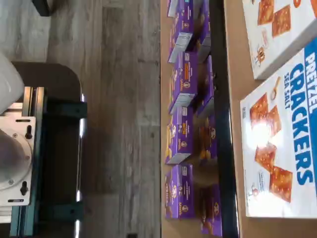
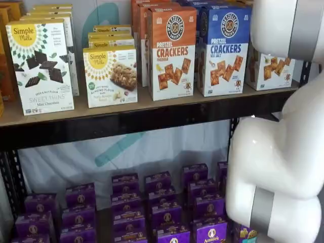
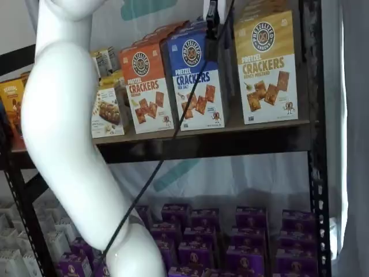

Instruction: Retrieve the yellow and white box located on the top shelf, the sixth one from the left

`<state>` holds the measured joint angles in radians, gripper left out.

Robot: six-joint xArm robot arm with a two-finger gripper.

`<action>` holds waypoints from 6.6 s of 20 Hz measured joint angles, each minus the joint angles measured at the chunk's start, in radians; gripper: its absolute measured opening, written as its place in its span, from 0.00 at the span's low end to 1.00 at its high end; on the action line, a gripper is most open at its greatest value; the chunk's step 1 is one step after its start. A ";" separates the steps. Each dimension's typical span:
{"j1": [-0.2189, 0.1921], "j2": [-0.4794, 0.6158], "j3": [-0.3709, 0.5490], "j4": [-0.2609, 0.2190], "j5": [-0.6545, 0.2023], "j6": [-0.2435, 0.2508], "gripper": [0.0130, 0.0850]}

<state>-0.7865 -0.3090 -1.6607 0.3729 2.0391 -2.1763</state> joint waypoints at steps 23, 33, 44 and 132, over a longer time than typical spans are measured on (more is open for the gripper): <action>-0.133 -0.133 0.154 0.232 -0.261 -0.059 1.00; -0.129 -0.044 0.093 0.251 -0.372 -0.092 1.00; -0.014 0.066 -0.016 0.121 -0.367 -0.033 1.00; 0.135 0.277 -0.288 -0.185 -0.182 0.025 0.67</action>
<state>-0.6516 -0.0320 -1.9486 0.1878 1.8569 -2.1516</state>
